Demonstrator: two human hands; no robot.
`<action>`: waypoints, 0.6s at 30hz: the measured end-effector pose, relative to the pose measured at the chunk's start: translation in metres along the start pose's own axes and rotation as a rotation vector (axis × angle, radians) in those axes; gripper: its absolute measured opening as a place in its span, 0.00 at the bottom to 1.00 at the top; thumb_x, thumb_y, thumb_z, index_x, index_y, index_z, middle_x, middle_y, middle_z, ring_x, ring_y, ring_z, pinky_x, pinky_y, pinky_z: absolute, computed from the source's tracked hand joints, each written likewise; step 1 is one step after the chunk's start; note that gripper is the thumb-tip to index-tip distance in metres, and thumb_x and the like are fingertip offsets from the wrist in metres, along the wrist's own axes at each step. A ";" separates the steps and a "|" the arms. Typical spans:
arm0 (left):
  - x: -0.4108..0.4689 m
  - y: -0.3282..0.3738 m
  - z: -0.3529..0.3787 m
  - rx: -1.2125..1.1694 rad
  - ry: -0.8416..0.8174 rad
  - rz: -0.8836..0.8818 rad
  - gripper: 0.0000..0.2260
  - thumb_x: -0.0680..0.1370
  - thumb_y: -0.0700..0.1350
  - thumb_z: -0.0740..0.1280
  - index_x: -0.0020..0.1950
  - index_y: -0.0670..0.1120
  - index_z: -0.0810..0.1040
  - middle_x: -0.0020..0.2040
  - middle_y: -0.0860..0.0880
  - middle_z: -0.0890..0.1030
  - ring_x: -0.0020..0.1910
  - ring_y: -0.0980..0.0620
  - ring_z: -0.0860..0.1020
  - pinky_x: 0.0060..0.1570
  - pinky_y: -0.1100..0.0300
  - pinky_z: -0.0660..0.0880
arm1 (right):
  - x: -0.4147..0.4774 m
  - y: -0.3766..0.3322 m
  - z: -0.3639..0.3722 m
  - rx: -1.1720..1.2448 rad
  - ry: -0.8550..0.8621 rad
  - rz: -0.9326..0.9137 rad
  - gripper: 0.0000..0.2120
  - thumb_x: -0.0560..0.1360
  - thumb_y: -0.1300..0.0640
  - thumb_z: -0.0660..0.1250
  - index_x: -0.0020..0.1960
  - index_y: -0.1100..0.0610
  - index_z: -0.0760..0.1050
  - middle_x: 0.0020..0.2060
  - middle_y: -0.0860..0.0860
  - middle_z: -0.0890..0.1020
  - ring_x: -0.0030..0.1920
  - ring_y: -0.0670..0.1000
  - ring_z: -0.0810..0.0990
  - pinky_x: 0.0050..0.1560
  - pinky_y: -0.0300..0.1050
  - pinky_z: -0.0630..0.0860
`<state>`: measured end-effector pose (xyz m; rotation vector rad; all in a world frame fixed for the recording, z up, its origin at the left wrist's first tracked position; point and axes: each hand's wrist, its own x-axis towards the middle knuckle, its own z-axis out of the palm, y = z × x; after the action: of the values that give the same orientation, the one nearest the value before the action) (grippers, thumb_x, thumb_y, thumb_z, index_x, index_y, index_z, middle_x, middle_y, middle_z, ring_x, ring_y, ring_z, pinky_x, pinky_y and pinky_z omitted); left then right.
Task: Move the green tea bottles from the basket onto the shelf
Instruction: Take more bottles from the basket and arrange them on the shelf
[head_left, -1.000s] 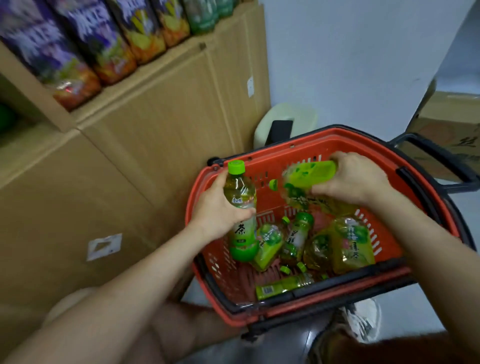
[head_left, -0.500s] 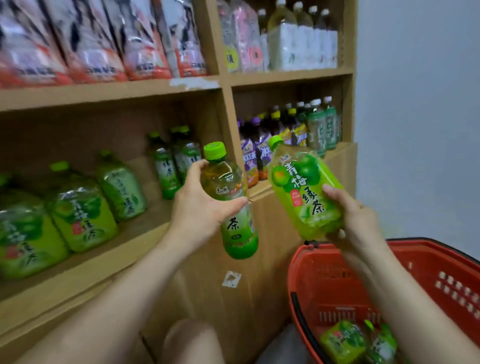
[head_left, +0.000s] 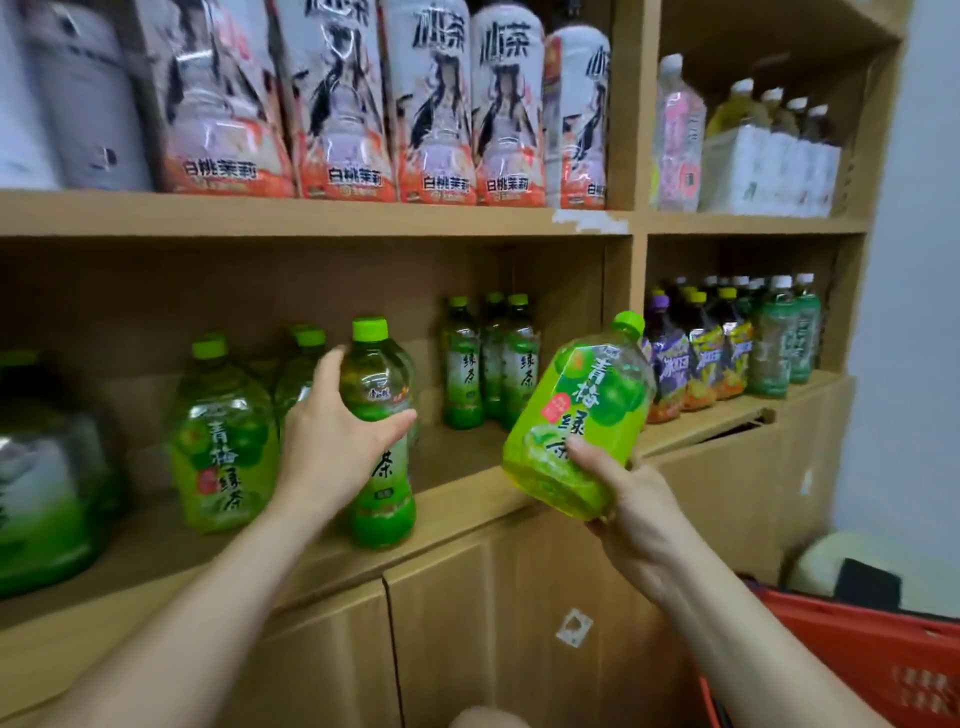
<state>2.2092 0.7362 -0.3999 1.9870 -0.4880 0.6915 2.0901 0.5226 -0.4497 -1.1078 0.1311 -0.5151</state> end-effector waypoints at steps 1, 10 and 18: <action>0.000 -0.005 -0.002 0.019 0.003 0.003 0.40 0.65 0.53 0.78 0.71 0.53 0.63 0.61 0.47 0.78 0.57 0.47 0.77 0.56 0.53 0.75 | 0.007 0.003 0.005 -0.063 -0.008 -0.021 0.32 0.59 0.55 0.76 0.61 0.59 0.74 0.49 0.55 0.85 0.46 0.52 0.85 0.41 0.43 0.80; -0.006 -0.028 -0.029 0.122 0.064 -0.027 0.41 0.66 0.53 0.76 0.73 0.55 0.58 0.61 0.50 0.77 0.57 0.48 0.76 0.57 0.53 0.74 | 0.043 0.046 0.044 -0.592 -0.038 -0.110 0.42 0.54 0.46 0.82 0.62 0.52 0.67 0.54 0.50 0.80 0.53 0.51 0.81 0.57 0.53 0.78; -0.045 -0.057 -0.014 0.066 -0.013 -0.271 0.36 0.64 0.53 0.78 0.68 0.51 0.67 0.53 0.58 0.74 0.55 0.55 0.75 0.55 0.61 0.71 | 0.070 0.061 0.040 -1.233 -0.291 -0.159 0.49 0.54 0.23 0.65 0.67 0.45 0.57 0.60 0.46 0.77 0.60 0.54 0.76 0.62 0.58 0.70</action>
<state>2.2050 0.7781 -0.4612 2.0714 -0.1992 0.5305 2.1856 0.5441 -0.4748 -2.3985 0.1012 -0.3856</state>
